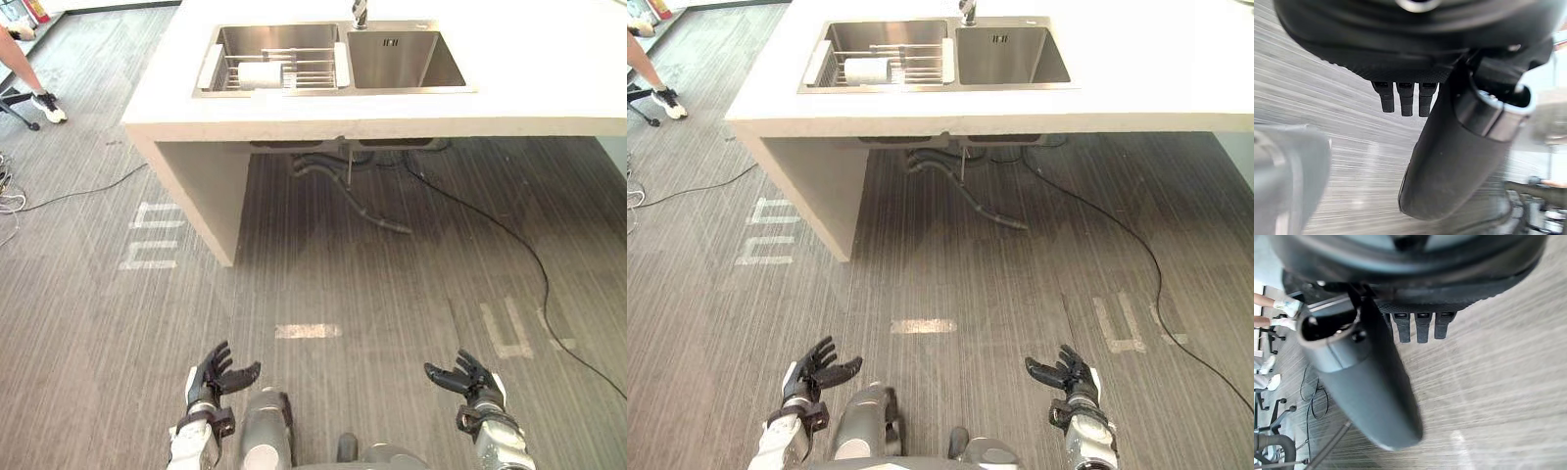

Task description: Walk over to the sink, pick up the cup, carry it to the dishwasher, place the cup inside the dishwasher, then close the dishwasher door

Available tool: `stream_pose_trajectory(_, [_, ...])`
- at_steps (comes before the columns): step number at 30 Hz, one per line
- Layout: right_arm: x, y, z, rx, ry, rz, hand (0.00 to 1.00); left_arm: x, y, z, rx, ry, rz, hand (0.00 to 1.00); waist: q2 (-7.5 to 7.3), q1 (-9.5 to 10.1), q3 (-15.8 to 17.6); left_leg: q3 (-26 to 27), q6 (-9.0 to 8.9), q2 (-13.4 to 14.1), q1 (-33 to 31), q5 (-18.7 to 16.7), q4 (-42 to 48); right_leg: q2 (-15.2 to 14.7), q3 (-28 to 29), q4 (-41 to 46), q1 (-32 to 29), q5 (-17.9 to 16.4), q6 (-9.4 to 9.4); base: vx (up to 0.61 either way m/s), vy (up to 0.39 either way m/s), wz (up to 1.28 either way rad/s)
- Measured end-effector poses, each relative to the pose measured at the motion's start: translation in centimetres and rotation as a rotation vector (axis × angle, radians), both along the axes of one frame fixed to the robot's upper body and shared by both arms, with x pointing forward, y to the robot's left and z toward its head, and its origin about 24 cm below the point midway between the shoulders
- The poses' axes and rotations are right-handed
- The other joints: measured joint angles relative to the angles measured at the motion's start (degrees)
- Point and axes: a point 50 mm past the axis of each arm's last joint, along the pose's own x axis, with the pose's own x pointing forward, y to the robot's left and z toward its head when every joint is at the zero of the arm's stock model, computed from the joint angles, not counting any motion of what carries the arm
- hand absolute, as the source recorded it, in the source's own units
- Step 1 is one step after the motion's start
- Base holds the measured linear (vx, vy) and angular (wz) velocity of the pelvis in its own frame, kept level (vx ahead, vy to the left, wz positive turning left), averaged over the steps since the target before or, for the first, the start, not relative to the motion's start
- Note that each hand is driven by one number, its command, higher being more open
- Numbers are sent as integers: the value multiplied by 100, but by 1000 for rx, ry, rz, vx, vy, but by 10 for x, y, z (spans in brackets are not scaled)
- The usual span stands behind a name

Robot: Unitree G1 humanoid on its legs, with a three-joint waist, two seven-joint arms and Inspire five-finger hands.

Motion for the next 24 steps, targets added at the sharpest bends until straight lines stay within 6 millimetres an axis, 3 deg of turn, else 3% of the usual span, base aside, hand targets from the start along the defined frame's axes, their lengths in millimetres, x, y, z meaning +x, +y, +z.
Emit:
stream_pose_trajectory(1, [-5,-3,-1,-4,9,-21,90,2,-4,7,-1,-41,-2,90,132,76,-67,-144,-2,-72,-15,335,-807,30,89,-80,98,-117,85,528,213,-52])
stream_pose_trajectory(2, [-12,-1,-5,3,34,-30,90,7,-4,20,14,-102,3,90,121,202,-128,-225,267,-203,-37,1138,-719,-73,259,-67,260,-351,215,528,213,-52])
stream_pose_trajectory(3, [-14,2,-7,10,40,-25,90,9,-2,27,25,-134,6,90,79,230,-188,-201,397,-269,-68,1222,-630,-194,287,34,239,-500,276,669,255,-38])
stream_pose_trajectory(4, [-20,4,-10,16,56,-25,90,15,-3,43,38,-211,4,90,-60,236,-209,-129,522,-425,-167,1136,-320,-423,321,469,121,-746,393,466,146,-4])
stream_pose_trajectory(5, [-23,4,-10,16,63,-30,90,20,-6,51,39,-248,-7,90,-72,248,-210,-95,584,-469,-169,990,-171,-507,343,835,15,-780,440,697,228,-14])
stream_pose_trajectory(6, [-27,6,-13,24,79,-31,90,24,-10,65,48,-311,-25,90,-81,325,-208,-3,642,-502,40,703,-92,-604,474,2076,-430,-766,488,570,201,-22])
stream_pose_trajectory(7, [-28,11,-14,34,83,-22,90,24,-9,81,67,-376,-30,90,-147,271,-203,31,681,-592,355,469,-9,-797,554,3712,-1028,-369,942,562,206,-16])
stream_pose_trajectory(8, [-31,15,-16,39,87,-17,90,26,-8,90,78,-414,-34,90,-199,216,-212,2,725,-674,515,334,29,-886,586,4484,-1308,34,1073,671,197,20])
stream_pose_trajectory(9, [-36,21,-17,46,93,-3,90,30,-9,107,95,-483,-34,90,-241,149,-234,-54,776,-764,867,89,79,-1046,649,5758,-1786,182,1064,569,129,23])
stream_pose_trajectory(10, [-35,27,-17,50,91,29,90,32,-8,124,111,-557,-10,90,-219,98,-241,-65,831,-748,1285,-120,33,-1120,580,6442,-2207,102,928,574,112,16])
stream_pose_trajectory(11, [-35,31,-17,55,88,49,90,31,-8,133,120,-595,-1,90,-198,55,-252,-97,835,-718,1502,-207,-35,-1150,484,6575,-2393,39,824,556,60,-3])
stream_pose_trajectory(12, [-31,39,-15,65,62,75,90,30,-7,149,139,-674,15,90,-167,40,-273,-155,817,-635,1869,-359,-180,-1173,271,6560,-2720,-90,619,641,24,0])
stream_pose_trajectory(13, [-27,45,-14,69,45,106,90,27,-7,166,152,-760,26,90,-148,24,-284,-181,739,-507,2163,-542,-256,-1166,40,6311,-3020,-216,553,624,-12,-3])
stream_pose_trajectory(16, [-24,51,-13,81,27,134,90,22,-3,187,182,-870,68,90,-90,19,-308,-281,561,-260,2651,-871,-350,-1135,-415,5159,-3428,-319,542,499,-105,9])
stream_pose_trajectory(17, [-26,51,-13,82,33,133,90,21,0,189,187,-892,106,90,-107,-9,-383,-382,472,-182,2842,-955,-474,-1036,-436,4265,-3525,-287,587,597,-207,51])
stream_pose_trajectory(18, [-30,50,-14,81,44,131,90,19,4,190,199,-897,148,90,-153,-61,-451,-516,272,-113,2978,-1078,-547,-865,-288,3313,-3546,-106,656,727,-275,78])
stream_pose_trajectory(19, [-39,49,-18,79,78,129,90,16,8,188,206,-883,194,90,-219,-107,-506,-679,89,-76,3075,-1230,-489,-750,-88,2868,-3490,586,481,612,-258,65])
stream_pose_trajectory(20, [-43,44,-20,69,102,132,90,16,7,182,185,-858,218,90,-51,-87,-559,-741,35,103,3120,-1266,-452,-663,-236,2936,-3431,518,453,595,-235,43])
stream_pose_trajectory(21, [-46,40,-21,56,128,143,90,13,5,175,160,-830,254,90,116,-38,-658,-801,-107,304,3038,-1164,-257,-521,-385,2883,-3305,357,299,469,-183,18])
stream_pose_trajectory(22, [-46,38,-21,51,130,147,90,13,3,174,148,-827,263,90,142,-39,-669,-813,-165,343,2999,-1050,-104,-501,-441,2838,-3223,282,274,564,-224,31])
stream_pose_trajectory(24, [-46,37,-19,40,122,163,90,14,-3,173,121,-823,243,90,143,-76,-663,-814,-221,442,2531,-317,1191,-465,-578,2358,-2567,192,233,555,-239,43])
